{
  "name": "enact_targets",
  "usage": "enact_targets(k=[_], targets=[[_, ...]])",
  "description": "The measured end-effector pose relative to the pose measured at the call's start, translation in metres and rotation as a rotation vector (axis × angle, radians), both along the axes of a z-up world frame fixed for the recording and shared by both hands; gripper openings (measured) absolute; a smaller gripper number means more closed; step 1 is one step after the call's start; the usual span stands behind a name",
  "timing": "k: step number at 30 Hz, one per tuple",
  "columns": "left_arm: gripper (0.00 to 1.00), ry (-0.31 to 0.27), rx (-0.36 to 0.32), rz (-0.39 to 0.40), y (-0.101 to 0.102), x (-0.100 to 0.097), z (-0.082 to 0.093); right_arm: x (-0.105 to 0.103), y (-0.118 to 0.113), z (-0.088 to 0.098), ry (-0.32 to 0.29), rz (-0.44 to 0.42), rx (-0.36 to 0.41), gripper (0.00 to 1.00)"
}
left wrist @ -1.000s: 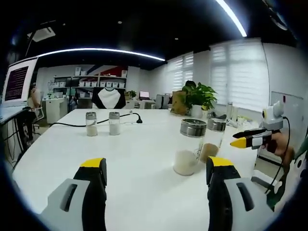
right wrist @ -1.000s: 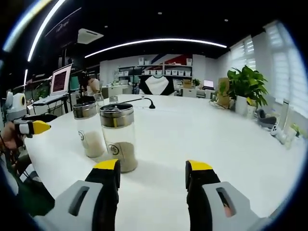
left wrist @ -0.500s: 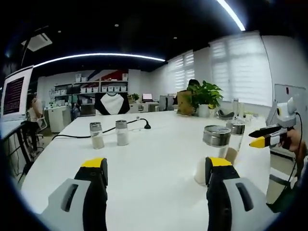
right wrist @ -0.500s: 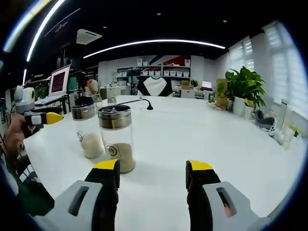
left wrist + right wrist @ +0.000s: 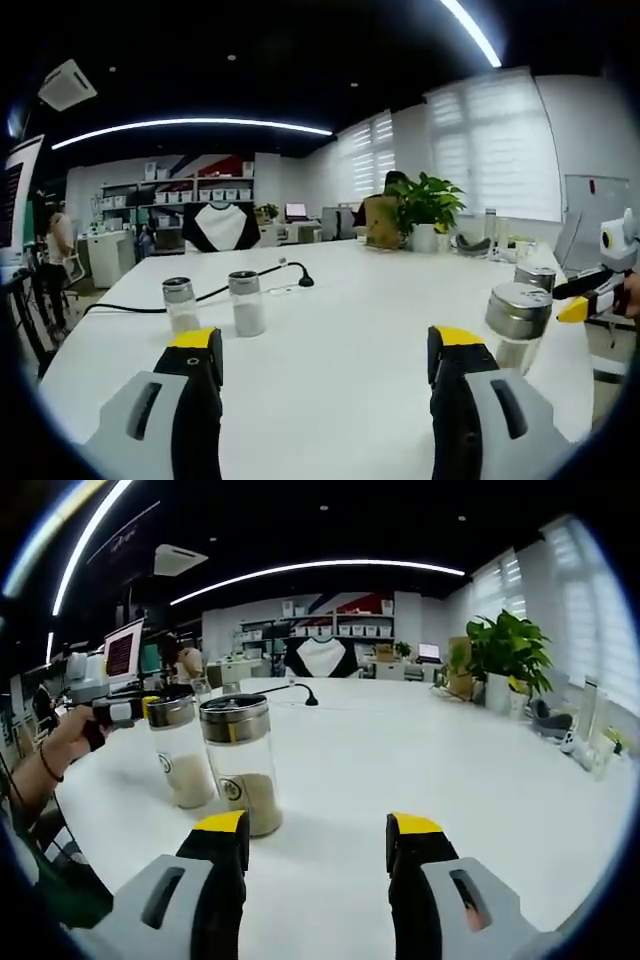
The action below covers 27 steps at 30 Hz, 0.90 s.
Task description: Rotate the seasoning bottle until the label or dispensing opening points toward the visible target arrow and the bottle remains upright within the marked orientation range
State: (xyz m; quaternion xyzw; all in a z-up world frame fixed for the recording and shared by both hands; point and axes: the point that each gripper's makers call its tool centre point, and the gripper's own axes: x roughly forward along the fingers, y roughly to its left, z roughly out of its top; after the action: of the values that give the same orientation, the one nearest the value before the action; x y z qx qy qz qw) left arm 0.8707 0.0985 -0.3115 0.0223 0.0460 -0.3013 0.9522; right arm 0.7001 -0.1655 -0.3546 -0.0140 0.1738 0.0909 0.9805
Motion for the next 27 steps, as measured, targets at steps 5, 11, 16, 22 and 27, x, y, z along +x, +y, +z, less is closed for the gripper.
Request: enact_targets(k=[5, 11, 16, 22, 27], targets=[[0.88, 0.016, 0.009, -0.008, 0.005, 0.028, -0.006, -0.001, 0.002, 0.000, 0.002, 0.005, 0.001, 0.56], [0.88, 0.018, -0.021, -0.003, 0.007, 0.063, -0.010, -0.001, 0.003, 0.001, -0.004, 0.008, 0.000, 0.56], [0.86, 0.000, -0.038, 0.000, -0.001, 0.089, -0.015, -0.002, 0.003, 0.001, -0.003, 0.007, -0.001, 0.56], [0.83, 0.028, -0.050, 0.036, -0.005, 0.121, -0.033, -0.006, -0.004, 0.003, -0.008, -0.009, -0.013, 0.56], [0.79, -0.025, 0.006, 0.037, -0.011, 0.134, -0.039, -0.005, -0.009, 0.003, -0.008, -0.020, -0.014, 0.56]])
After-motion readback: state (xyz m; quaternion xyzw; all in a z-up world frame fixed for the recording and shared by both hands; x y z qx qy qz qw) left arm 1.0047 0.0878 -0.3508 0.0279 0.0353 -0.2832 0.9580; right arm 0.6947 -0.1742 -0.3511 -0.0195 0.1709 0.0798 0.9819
